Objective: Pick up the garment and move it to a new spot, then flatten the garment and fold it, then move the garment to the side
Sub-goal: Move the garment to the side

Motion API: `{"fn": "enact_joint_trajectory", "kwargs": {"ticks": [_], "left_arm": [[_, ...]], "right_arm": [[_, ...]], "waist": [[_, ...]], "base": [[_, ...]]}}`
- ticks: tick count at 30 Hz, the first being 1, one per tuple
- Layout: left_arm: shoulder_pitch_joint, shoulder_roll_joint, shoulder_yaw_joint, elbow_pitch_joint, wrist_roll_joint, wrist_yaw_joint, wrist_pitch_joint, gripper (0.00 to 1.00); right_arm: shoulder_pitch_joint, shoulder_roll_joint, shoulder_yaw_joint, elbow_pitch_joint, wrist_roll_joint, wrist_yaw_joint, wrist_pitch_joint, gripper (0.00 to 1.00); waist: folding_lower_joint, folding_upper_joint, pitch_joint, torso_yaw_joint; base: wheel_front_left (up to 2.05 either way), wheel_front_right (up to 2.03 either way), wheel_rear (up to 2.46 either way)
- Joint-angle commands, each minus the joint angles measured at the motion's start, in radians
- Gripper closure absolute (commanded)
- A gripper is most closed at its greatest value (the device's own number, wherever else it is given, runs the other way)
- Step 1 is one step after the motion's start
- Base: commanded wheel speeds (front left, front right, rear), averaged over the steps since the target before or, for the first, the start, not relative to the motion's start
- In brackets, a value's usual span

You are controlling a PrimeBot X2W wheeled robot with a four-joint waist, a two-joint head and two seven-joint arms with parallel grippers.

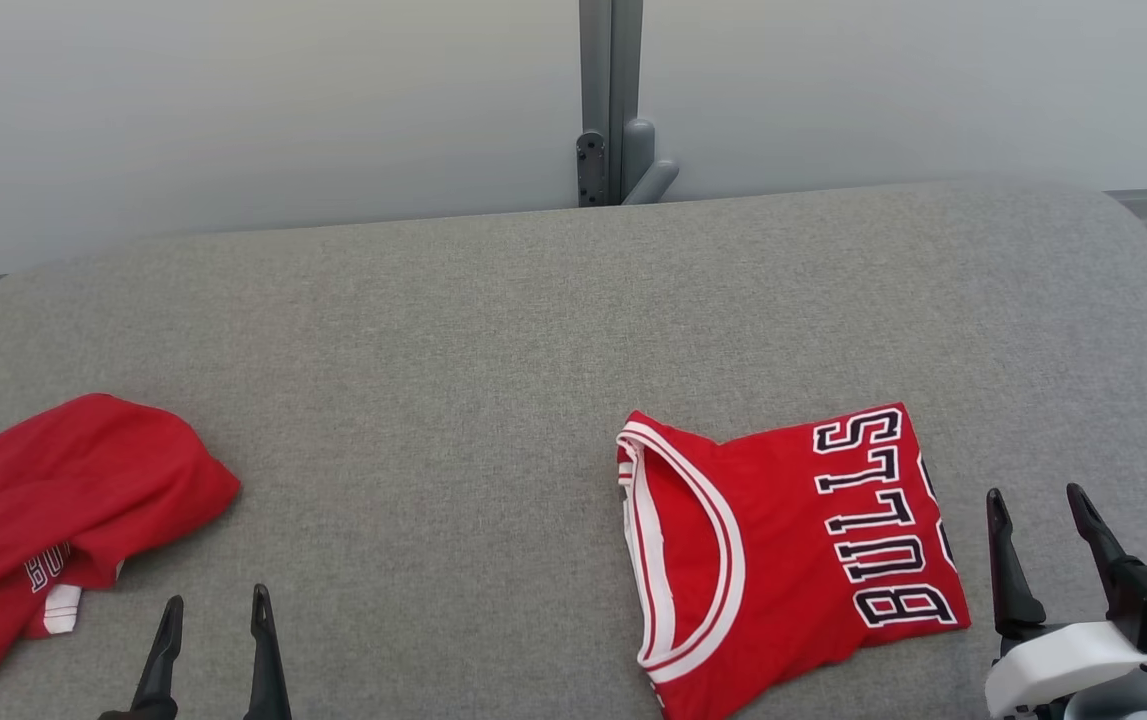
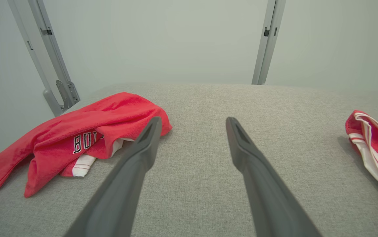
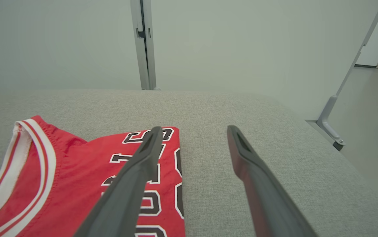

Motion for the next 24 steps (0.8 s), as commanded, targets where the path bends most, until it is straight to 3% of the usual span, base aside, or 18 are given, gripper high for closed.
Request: {"fn": "enact_joint_trajectory", "kwargs": {"ticks": [1,11,16,19,24], "left_arm": [[0.004,0.002,0.002,0.002,0.005,-0.004,-0.003,0.0],[0.006,0.002,-0.008,0.001,-0.004,0.003,-0.003,0.0],[0.0,0.002,-0.008,-0.003,-0.006,0.006,-0.003,0.0],[-0.006,0.002,-0.006,-0.001,-0.008,0.003,-0.003,0.0],[-0.035,0.002,-0.015,-0.002,0.012,-0.004,-0.003,0.0]], "right_arm": [[0.01,0.002,-0.004,0.002,-0.003,-0.001,-0.003,0.0],[-0.011,-0.002,0.02,0.029,-0.003,-0.001,-0.003,0.0],[-0.041,-0.018,0.056,0.073,0.085,-0.001,0.002,0.0],[-0.092,-0.058,0.09,0.099,0.163,-0.001,0.115,0.0],[-0.185,-0.17,0.169,0.087,0.271,-0.001,0.407,0.0]], "waist": [[0.0,0.0,0.003,0.004],[0.0,0.0,0.006,0.007],[0.0,0.0,0.012,0.007],[0.0,0.0,0.022,0.004],[0.0,0.0,0.067,0.003]], "base": [[0.0,0.0,0.0],[0.0,0.0,0.0],[0.0,0.0,0.0],[0.0,0.0,0.0],[0.0,0.0,0.0]]}}
